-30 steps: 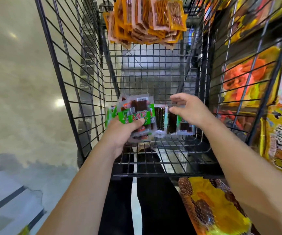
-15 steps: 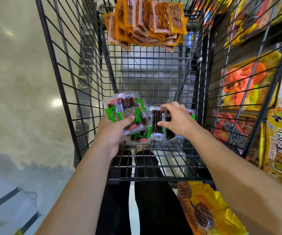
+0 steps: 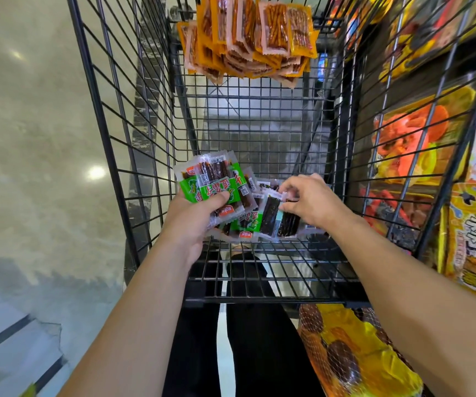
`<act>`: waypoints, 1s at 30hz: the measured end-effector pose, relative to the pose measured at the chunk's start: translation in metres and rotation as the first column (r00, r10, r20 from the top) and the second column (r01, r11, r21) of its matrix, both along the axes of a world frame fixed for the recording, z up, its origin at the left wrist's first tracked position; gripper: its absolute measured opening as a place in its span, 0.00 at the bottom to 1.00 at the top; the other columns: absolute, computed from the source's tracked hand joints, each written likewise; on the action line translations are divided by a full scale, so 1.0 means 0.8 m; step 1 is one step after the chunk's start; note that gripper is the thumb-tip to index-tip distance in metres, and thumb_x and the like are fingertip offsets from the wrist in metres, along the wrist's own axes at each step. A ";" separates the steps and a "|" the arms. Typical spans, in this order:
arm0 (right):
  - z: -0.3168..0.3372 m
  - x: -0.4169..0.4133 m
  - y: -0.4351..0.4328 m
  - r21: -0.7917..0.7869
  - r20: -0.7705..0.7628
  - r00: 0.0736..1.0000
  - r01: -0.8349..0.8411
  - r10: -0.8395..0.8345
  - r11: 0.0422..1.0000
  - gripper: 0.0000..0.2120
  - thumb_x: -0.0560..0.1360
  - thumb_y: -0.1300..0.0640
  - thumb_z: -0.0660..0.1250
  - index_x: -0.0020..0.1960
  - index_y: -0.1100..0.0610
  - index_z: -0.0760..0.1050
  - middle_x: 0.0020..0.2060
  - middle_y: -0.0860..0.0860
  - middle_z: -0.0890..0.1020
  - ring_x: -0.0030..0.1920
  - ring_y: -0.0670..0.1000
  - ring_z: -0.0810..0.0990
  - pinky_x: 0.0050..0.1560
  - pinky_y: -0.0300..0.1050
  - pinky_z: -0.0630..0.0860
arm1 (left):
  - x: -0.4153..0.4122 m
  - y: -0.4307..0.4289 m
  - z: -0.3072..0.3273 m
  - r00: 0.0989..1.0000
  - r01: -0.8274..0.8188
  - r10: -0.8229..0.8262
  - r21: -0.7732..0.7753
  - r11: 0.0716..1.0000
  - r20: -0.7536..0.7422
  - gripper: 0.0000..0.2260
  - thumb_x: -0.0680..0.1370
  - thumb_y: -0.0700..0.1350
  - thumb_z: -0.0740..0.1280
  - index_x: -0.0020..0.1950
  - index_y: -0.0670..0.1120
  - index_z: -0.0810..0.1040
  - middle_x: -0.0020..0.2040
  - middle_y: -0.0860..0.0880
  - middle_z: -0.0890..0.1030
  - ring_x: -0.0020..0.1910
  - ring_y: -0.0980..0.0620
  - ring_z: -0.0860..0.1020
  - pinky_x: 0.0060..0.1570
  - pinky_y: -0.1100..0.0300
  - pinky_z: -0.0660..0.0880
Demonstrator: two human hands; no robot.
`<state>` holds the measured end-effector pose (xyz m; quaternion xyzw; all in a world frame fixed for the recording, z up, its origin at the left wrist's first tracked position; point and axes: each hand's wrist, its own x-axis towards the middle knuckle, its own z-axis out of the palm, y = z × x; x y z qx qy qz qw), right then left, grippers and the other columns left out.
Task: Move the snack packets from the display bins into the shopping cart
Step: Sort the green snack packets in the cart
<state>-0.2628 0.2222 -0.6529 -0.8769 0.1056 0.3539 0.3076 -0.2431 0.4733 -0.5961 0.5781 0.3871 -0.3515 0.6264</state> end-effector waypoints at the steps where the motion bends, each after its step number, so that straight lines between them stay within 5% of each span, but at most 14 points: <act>1: 0.002 0.001 -0.002 0.011 -0.011 1.000 0.011 -0.011 1.000 0.13 0.74 0.50 0.78 0.55 0.43 0.78 0.44 0.44 0.78 0.54 0.50 0.70 0.54 0.48 0.70 | 0.000 0.000 0.000 1.000 0.001 -0.001 0.002 1.000 0.001 0.18 0.78 0.36 0.76 0.66 0.44 0.80 0.57 0.46 0.88 0.53 0.42 0.88 0.47 0.32 0.84; 7: 0.002 -0.008 0.010 -0.041 0.086 0.995 0.050 -0.047 0.998 0.11 0.75 0.51 0.77 0.56 0.49 0.80 0.44 0.44 0.75 0.49 0.51 0.77 0.51 0.47 0.73 | -0.003 -0.001 -0.002 1.000 0.021 -0.021 0.011 1.000 0.015 0.16 0.78 0.37 0.76 0.65 0.46 0.81 0.57 0.47 0.88 0.56 0.41 0.87 0.50 0.33 0.83; 12: -0.004 -0.008 0.016 -0.012 -0.005 0.990 0.143 -0.143 0.990 0.12 0.74 0.51 0.78 0.43 0.47 0.75 0.41 0.42 0.76 0.41 0.44 0.75 0.38 0.42 0.67 | -0.004 0.000 -0.006 0.999 0.038 -0.039 0.036 0.999 0.025 0.17 0.76 0.38 0.77 0.64 0.47 0.82 0.55 0.50 0.89 0.56 0.44 0.87 0.58 0.38 0.82; 16: 0.012 0.000 0.005 0.027 -0.096 0.977 0.194 -0.191 0.981 0.09 0.75 0.52 0.77 0.46 0.48 0.76 0.42 0.42 0.76 0.40 0.43 0.74 0.36 0.41 0.66 | -0.006 0.003 -0.007 0.999 0.031 -0.033 0.037 0.999 0.035 0.16 0.77 0.37 0.77 0.63 0.47 0.82 0.53 0.49 0.89 0.52 0.47 0.88 0.44 0.48 0.86; 21: 0.073 0.012 -0.019 -0.095 -0.012 0.989 0.149 -0.151 0.984 0.02 0.77 0.50 0.75 0.48 0.44 0.81 0.44 0.43 0.82 0.47 0.47 0.80 0.45 0.44 0.71 | -0.005 0.000 -0.003 0.998 0.055 -0.056 0.026 0.998 0.036 0.18 0.77 0.37 0.77 0.66 0.46 0.80 0.58 0.45 0.88 0.56 0.39 0.87 0.54 0.33 0.81; 25: 0.118 0.025 -0.040 0.131 0.011 0.994 0.103 -0.105 0.986 0.01 0.75 0.51 0.77 0.47 0.46 0.85 0.38 0.43 0.85 0.41 0.39 0.81 0.42 0.38 0.75 | -0.005 -0.003 0.001 0.995 0.089 -0.087 -0.047 0.995 0.040 0.17 0.78 0.34 0.75 0.64 0.44 0.78 0.58 0.43 0.88 0.51 0.38 0.88 0.47 0.29 0.82; 27: 0.124 0.030 -0.038 0.316 0.013 0.993 0.105 -0.116 0.943 0.03 0.75 0.54 0.78 0.47 0.47 0.86 0.38 0.43 0.86 0.37 0.36 0.80 0.39 0.29 0.73 | -0.006 -0.006 0.006 0.993 0.116 -0.112 -0.081 0.990 0.042 0.16 0.77 0.34 0.75 0.62 0.45 0.78 0.57 0.43 0.88 0.51 0.38 0.88 0.50 0.28 0.82; 30: 0.116 0.038 -0.030 0.434 0.033 0.991 0.106 -0.133 0.894 0.04 0.74 0.54 0.78 0.46 0.45 0.86 0.39 0.42 0.86 0.38 0.36 0.80 0.40 0.28 0.73 | -0.007 -0.009 0.012 0.983 0.178 -0.170 -0.151 0.972 0.062 0.15 0.78 0.35 0.74 0.63 0.43 0.78 0.56 0.42 0.88 0.52 0.38 0.88 0.57 0.28 0.79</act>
